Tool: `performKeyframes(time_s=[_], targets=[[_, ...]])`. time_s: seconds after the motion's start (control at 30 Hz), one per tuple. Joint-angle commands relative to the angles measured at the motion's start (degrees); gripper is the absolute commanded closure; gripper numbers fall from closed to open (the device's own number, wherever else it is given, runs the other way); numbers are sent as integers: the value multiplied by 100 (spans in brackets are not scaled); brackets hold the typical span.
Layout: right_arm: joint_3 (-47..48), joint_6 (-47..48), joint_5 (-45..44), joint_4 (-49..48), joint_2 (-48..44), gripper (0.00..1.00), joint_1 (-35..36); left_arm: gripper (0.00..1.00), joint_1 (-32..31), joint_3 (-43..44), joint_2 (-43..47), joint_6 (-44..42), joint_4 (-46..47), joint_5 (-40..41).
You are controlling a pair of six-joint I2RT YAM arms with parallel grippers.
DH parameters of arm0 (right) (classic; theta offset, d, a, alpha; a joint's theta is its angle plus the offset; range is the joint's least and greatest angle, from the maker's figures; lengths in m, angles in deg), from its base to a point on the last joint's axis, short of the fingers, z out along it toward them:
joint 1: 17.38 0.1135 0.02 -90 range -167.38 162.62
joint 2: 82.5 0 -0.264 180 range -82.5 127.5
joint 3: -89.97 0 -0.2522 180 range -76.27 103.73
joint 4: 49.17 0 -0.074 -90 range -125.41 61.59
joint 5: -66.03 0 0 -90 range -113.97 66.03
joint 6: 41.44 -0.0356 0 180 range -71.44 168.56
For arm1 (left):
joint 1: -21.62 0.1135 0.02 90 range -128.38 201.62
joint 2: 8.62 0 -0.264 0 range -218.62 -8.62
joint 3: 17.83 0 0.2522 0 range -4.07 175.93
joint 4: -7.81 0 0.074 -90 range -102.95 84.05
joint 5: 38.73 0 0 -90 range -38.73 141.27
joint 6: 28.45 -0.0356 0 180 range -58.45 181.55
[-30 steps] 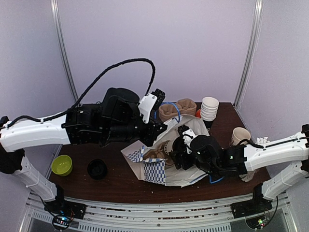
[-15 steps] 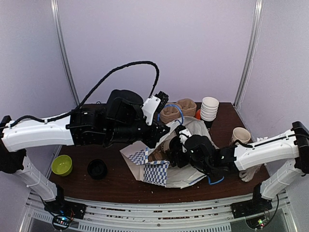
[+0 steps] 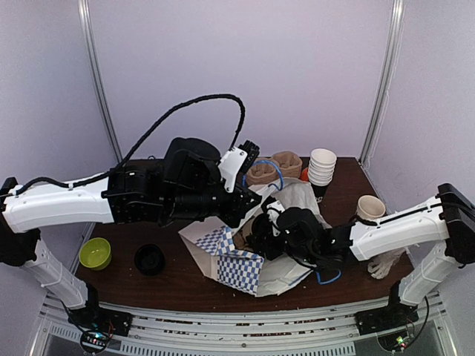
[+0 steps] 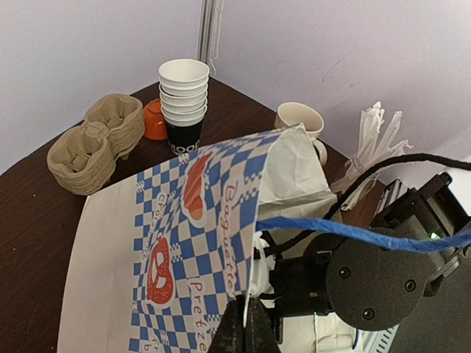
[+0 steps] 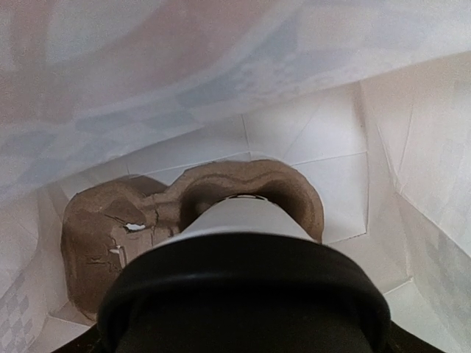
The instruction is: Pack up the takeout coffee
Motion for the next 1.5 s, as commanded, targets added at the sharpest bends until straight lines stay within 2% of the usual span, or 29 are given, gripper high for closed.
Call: performKeyframes(time_s=[0.0,0.17,0.93,1.1,1.27,1.47], targets=[[182,-66,81,-149,131,17,-37,100,-37,73,10,15,329,-55],[140,-248,-233,-255,131,17,-46,100,-37,-152,234,137,249,86],[90,-484,-264,-501,391,18,-77,100,-34,-712,782,471,-102,431],[-360,-454,-248,-1102,-71,18,-73,100,-37,-992,979,458,-151,403],[-539,-354,-145,-1287,-366,18,-71,100,-37,-1111,1061,387,-167,344],[-844,-209,512,-1600,-630,18,-11,100,-37,-1099,1010,237,26,112]])
